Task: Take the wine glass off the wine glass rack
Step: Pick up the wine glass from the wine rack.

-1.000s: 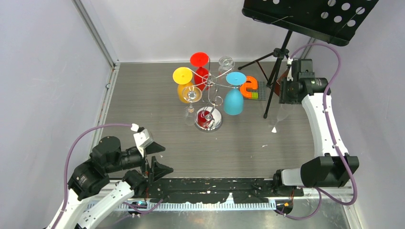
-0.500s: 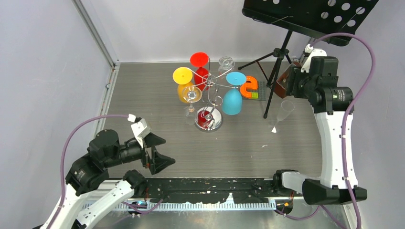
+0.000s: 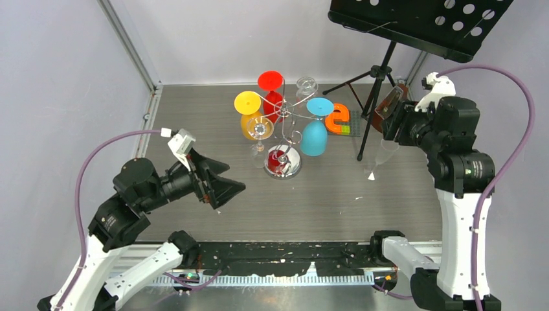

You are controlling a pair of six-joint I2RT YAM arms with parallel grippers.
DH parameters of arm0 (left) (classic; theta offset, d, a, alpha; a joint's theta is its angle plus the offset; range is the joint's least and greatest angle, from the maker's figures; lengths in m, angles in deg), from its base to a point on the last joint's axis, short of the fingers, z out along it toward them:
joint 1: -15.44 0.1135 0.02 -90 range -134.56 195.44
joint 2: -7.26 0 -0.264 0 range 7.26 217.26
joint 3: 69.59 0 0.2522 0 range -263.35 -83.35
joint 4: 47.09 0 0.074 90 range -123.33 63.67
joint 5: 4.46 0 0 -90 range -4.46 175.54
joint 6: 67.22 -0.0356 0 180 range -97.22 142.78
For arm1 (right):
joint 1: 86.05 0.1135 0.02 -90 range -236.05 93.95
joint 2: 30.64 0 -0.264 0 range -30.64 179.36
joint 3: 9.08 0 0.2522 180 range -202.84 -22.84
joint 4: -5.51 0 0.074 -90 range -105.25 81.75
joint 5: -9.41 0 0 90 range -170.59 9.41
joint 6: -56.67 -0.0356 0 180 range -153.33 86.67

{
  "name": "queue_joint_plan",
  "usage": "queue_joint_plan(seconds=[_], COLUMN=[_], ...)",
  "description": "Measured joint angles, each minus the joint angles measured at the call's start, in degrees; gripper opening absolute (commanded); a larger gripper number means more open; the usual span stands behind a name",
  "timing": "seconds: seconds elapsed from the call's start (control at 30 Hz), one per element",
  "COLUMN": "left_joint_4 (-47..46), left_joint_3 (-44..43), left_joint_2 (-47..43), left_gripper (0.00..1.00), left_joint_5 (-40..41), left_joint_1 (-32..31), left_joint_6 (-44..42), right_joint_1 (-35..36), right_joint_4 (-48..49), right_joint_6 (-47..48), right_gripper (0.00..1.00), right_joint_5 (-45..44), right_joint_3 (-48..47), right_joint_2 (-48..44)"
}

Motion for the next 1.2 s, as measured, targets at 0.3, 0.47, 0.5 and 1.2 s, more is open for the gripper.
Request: queue_joint_plan(seconds=[0.3, 0.47, 0.5, 1.2], left_joint_4=[-6.6, -8.9, -9.1, -15.6], left_joint_3=[-1.7, -2.9, -3.0, -2.5], left_joint_2=[6.4, 10.5, 11.0, 17.4], left_gripper=[1.00, 0.98, 0.98, 0.74], left_joint_5=[3.7, 4.1, 4.1, 1.4], left_joint_1=[0.1, 0.9, 1.1, 8.2], left_joint_6=[8.9, 13.9, 14.6, 30.8], right_joint_1=[4.5, 7.6, 8.0, 17.1], right_joint_4=[2.9, 3.5, 3.5, 3.6], right_joint_6=[-3.0, -2.9, -2.9, 0.4], right_gripper=[0.59, 0.59, 0.59, 0.59], right_joint_5=[7.0, 7.2, 7.1, -0.3], right_joint_3=[1.1, 2.9, 3.1, 4.6], right_joint_2=[-5.2, -7.8, -8.1, -11.8])
